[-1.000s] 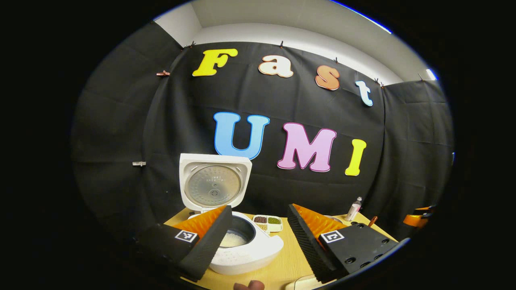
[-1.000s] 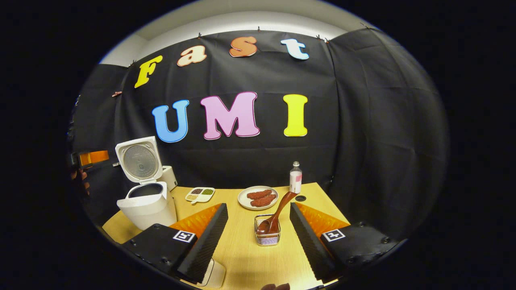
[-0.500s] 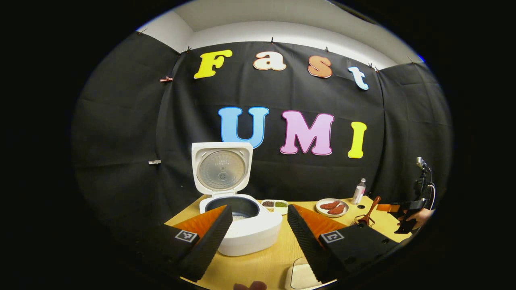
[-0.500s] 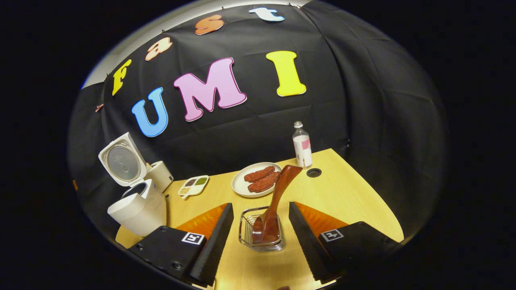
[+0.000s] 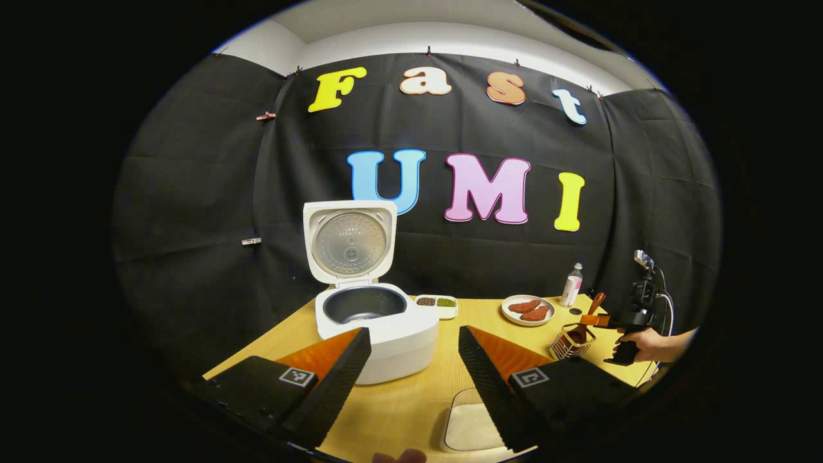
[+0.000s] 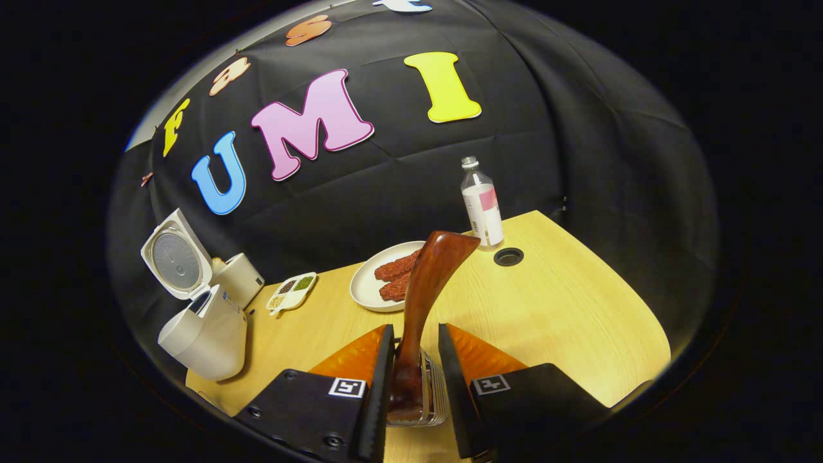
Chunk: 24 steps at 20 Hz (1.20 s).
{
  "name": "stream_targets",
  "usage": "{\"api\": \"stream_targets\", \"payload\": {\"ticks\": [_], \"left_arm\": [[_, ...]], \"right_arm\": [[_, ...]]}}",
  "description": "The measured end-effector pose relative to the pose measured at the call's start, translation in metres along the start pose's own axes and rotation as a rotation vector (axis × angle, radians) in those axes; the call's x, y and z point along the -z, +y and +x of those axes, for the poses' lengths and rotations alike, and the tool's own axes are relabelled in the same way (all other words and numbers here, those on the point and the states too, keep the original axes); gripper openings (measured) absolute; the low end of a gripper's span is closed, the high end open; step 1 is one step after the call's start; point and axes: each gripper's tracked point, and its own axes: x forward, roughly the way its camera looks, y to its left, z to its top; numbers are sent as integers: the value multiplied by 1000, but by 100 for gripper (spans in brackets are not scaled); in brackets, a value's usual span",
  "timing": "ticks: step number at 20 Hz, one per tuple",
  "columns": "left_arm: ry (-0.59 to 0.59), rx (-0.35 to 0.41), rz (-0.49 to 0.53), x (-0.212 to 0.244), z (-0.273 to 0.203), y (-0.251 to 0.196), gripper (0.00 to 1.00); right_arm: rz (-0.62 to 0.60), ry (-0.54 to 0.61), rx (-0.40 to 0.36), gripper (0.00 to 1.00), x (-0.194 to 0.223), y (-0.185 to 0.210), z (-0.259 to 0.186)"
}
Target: Close the left gripper, press the button to open the rice cooker; take a wooden spoon from the chopstick holder with the right hand, scoop a spoonful of rice and pour it into the rice cooker, then put the wooden spoon back into the chopstick holder.
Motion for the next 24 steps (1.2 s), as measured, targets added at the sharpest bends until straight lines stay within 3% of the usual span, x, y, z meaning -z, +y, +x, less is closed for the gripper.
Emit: {"api": "stream_targets", "payload": {"ticks": [3,4,9,14,24], "left_arm": [[27,-30,20,15,-4,3,95],[36,-38,24,18,-6,3,95],[57,-75,18,23,-9,13,95],[44,-88,23,20,-10,16,95],[38,-57,19,10,-15,35,95]], "right_arm": [[-2,-14,-46,34,-1,11,3],[-5,-19,-55,24,-2,13,4],[-7,-9,-83,23,2,18,6],[48,3,-54,10,0,11,3],[11,-180,-31,8,-62,31,-41]]}}
